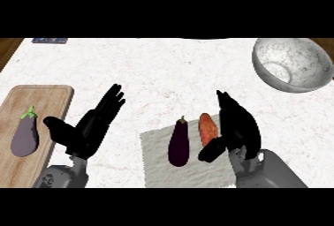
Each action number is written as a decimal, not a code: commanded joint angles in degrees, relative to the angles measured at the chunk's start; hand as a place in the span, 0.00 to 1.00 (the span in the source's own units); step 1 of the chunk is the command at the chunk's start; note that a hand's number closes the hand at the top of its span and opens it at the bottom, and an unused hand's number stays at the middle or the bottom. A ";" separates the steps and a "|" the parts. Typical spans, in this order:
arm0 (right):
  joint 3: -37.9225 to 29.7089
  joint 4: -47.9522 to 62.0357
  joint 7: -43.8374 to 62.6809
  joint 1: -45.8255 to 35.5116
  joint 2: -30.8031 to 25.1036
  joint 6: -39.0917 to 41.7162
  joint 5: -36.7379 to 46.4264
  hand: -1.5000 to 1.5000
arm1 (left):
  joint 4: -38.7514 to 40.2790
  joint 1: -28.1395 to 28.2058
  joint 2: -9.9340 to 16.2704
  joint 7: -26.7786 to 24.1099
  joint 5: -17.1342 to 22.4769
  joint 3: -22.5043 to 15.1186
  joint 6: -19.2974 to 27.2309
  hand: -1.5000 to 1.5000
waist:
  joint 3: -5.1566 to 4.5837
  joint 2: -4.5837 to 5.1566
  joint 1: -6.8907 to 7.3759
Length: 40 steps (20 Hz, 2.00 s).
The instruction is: Pick the sweet potato from the placemat and place it in the bowl
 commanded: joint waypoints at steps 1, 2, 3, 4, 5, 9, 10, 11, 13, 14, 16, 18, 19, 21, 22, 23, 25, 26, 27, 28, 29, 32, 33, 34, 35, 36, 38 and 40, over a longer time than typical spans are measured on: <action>-0.92 3.18 14.12 -0.79 3.17 7.65 -0.51 0.00 | 0.14 0.25 1.09 -0.35 0.11 1.05 -0.94 0.50 | 0.04 -0.08 -0.51; -1.07 3.76 14.13 -0.42 2.66 7.99 -0.88 0.00 | 1.73 0.64 0.33 -1.41 -0.11 0.55 -1.31 0.50 | 0.06 0.06 -0.70; -2.61 4.52 14.13 -1.80 4.19 9.73 -1.14 0.00 | 0.91 1.20 -0.55 -2.01 -0.32 0.33 -0.48 0.50 | 0.00 -0.11 -0.59; -2.97 6.28 14.13 -2.30 4.60 9.47 -1.45 0.00 | -0.89 1.40 -0.34 -1.40 -1.07 0.20 0.51 0.50 | 0.09 -0.08 -0.04; -3.98 6.80 14.13 -3.76 4.72 10.79 -2.03 0.00 | -0.89 1.06 0.06 0.03 -0.16 0.09 -0.63 0.50 | 0.10 -0.04 -0.12; -2.30 8.50 13.84 -1.74 7.33 9.55 0.72 0.00 | 1.06 0.83 -1.38 -0.99 -0.58 -0.02 -0.59 0.50 | 0.16 0.06 -0.34; -3.14 9.17 14.13 -4.15 9.21 11.29 0.80 0.00 | 0.85 1.59 -1.11 -2.38 -1.14 0.25 -0.71 0.50 | 0.13 0.02 -0.14; -2.14 9.11 14.13 -3.43 10.75 9.96 2.99 0.00 | 3.61 0.93 1.42 -3.69 1.20 3.68 -4.01 0.50 | 0.09 0.06 -0.45; -3.74 8.39 14.12 -3.58 10.28 11.51 2.71 0.00 | 4.10 0.68 0.04 -3.38 -0.74 1.99 -2.66 0.50 | 0.13 0.02 -0.75; -3.35 10.92 12.56 -3.33 10.25 10.17 3.28 0.00 | 2.67 1.46 -1.54 -3.47 -1.18 0.73 -1.69 0.50 | 0.17 0.09 -0.36; -2.72 10.55 12.50 -1.03 10.16 9.87 4.85 0.00 | -0.15 1.62 -0.77 -1.24 -1.00 1.03 -1.09 0.50 | 0.20 -0.08 -0.40; -1.05 11.06 10.67 2.06 10.60 8.15 7.07 0.00 | 3.43 -1.14 -1.96 -1.63 -1.22 1.45 -1.22 0.50 | 0.19 0.06 -0.96; -3.84 10.45 11.24 -0.57 10.15 11.19 5.52 0.00 | 3.55 -2.07 -4.10 -1.50 -2.87 0.06 0.99 0.50 | 0.20 0.06 -0.95; -6.23 10.73 12.21 -2.87 11.45 11.06 6.26 0.00 | 1.90 0.12 -0.95 -1.15 0.08 2.60 -2.64 0.50 | 0.19 0.02 -0.42; -5.42 15.66 8.07 -0.90 11.44 7.90 8.02 0.00 | -0.01 0.08 -1.69 0.19 -1.82 0.65 -1.00 0.50 | 0.23 0.10 -0.13; -6.08 10.93 9.07 0.65 9.85 11.09 6.86 0.00 | 3.25 0.35 -0.64 -2.22 -0.42 2.74 -3.60 0.50 | 0.20 0.05 -0.77; -6.16 11.05 8.94 0.86 10.96 10.58 8.32 0.00 | 1.05 4.11 -2.78 -4.62 -3.01 -0.24 -2.06 0.50 | 0.21 -0.02 -0.45; -4.99 15.52 9.09 -0.65 14.29 7.96 10.72 0.00 | -1.47 1.10 -3.09 -0.05 -2.65 0.20 0.06 0.50 | 0.24 0.04 -0.09; -3.39 15.07 9.03 1.32 14.52 7.66 11.65 0.00 | 2.96 -3.05 -2.55 0.68 -2.17 2.00 -0.91 0.50 | 0.22 0.14 -0.71; -5.97 14.27 6.81 1.89 12.85 8.27 11.31 0.00 | -0.07 1.88 -2.13 -1.04 -2.02 1.25 -1.97 0.50 | 0.23 0.05 -0.39; -6.21 16.97 6.54 0.33 14.56 7.17 12.06 0.00 | 0.89 1.20 -1.24 -1.12 -2.66 1.79 -2.48 0.50 | 0.23 0.13 -0.24; -6.76 11.28 6.77 3.95 12.74 10.16 12.42 0.00 | 1.70 1.24 -2.02 -1.74 -2.16 2.23 -3.07 0.50 | 0.22 0.02 -0.76; -5.01 14.83 6.65 2.78 14.60 6.59 14.73 0.00 | 1.99 0.29 -2.24 -1.11 -1.95 2.99 -2.72 0.50 | 0.23 0.11 -0.44; -7.27 16.76 6.30 -0.10 14.61 8.05 13.16 0.00 | 0.53 0.82 -3.14 -0.06 -3.35 1.47 -1.29 0.50 | 0.24 0.13 -0.21; -7.08 16.88 2.93 4.05 14.00 6.30 15.20 0.00 | 1.91 2.62 -2.92 -3.27 -3.36 1.66 -3.02 0.50 | 0.23 0.13 -0.43; -9.48 18.17 0.17 3.75 12.74 6.49 14.21 0.00 | 4.98 1.31 -3.88 -4.54 -3.39 2.04 -3.44 0.50 | 0.23 0.22 -0.58; -7.20 15.79 4.48 2.37 14.63 6.90 14.33 0.00 | -0.81 2.23 -5.38 -0.13 -4.75 -0.36 -0.80 0.50 | 0.25 0.07 -0.28; -9.08 20.70 2.76 -0.49 14.64 5.58 13.88 0.00 | 4.42 -0.12 -2.67 -2.49 -3.07 3.80 -4.63 0.50 | 0.23 0.25 -0.19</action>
